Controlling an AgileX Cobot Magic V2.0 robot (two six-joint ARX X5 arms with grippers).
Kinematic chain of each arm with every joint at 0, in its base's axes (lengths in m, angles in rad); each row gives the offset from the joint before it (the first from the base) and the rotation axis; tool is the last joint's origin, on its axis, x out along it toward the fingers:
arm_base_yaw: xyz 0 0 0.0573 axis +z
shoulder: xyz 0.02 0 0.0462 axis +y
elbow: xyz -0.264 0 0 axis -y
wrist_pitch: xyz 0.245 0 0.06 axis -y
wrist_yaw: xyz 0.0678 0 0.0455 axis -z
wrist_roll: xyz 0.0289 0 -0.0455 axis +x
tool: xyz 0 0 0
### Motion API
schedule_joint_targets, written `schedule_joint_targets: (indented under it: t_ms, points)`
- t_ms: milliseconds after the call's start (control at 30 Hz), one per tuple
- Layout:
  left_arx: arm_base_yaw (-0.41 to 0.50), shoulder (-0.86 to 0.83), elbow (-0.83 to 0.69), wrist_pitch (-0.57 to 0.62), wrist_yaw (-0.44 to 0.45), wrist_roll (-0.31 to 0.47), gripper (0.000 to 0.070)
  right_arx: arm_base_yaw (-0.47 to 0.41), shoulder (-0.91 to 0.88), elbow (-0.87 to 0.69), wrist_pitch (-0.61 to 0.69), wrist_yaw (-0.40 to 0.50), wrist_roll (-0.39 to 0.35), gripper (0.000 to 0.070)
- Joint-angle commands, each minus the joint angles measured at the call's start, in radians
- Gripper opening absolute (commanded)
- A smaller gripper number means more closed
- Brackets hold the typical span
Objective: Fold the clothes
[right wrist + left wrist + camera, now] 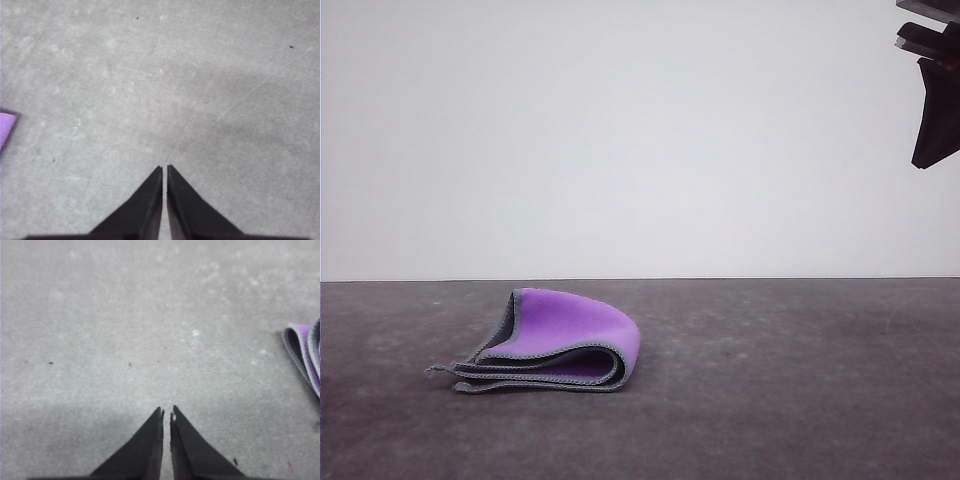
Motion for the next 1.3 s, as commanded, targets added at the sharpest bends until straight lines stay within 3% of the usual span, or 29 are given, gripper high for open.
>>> schedule_joint_targets:
  t_ms: [0, 467, 1267]
  points:
    - [0.000, -0.056, -0.019, 0.018, -0.009, -0.005, 0.0015, -0.001, 0.009, 0.004, 0.007, -0.001, 0.014, 0.0010]
    - [0.000, -0.308, -0.073, -0.043, -0.086, -0.009, 0.0015, -0.001, 0.009, 0.004, 0.007, -0.001, 0.014, 0.0010]
    - [0.000, -0.312, -0.072, -0.031, -0.082, -0.009, 0.0015, -0.001, 0.009, 0.004, 0.010, -0.001, 0.006, 0.0010]
